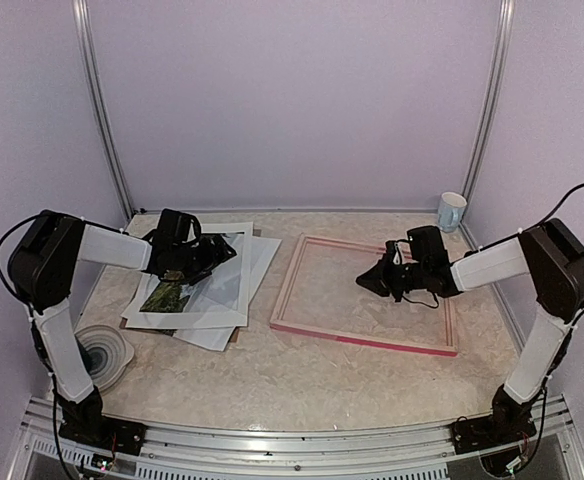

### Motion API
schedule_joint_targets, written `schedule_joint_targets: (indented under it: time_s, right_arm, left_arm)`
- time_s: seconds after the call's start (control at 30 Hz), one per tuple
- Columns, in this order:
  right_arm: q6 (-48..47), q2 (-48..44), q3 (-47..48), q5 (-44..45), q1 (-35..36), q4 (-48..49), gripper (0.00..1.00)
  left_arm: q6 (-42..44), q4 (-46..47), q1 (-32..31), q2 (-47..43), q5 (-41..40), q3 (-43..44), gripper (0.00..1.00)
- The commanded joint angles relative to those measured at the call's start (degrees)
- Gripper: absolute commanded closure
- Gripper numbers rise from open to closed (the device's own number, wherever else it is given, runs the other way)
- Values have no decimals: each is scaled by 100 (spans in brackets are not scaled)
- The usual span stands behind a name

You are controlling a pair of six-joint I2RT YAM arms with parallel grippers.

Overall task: Put the photo into the frame
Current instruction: Adjust the glass panel to frame the body.

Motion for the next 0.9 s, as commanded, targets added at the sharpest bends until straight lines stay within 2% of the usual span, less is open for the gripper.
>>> schedule_joint_targets:
  time_s: [0.0,0.17,0.43,0.67,0.87]
  right_arm:
    - [-1467,-242,569,-436,-413,-1613,95]
    - [-2503,-169,1076,-401,-699,-2724,94]
    - [-3532,31,1592,-273,-986,-3796,93]
    - [-4106,169,1860,177,-1119,-4308,93]
    - [-4314,509,2076,312,-1126,-4377,91]
  left_arm:
    - [61,39,42,-167,-55,51,4]
    - [67,30,39,-120,-69,55,4]
    - [116,-4,43,-132,-118,66,4]
    - [159,27,37,-63,-25,101,4]
    - [251,-36,-44,147,136,240,4]
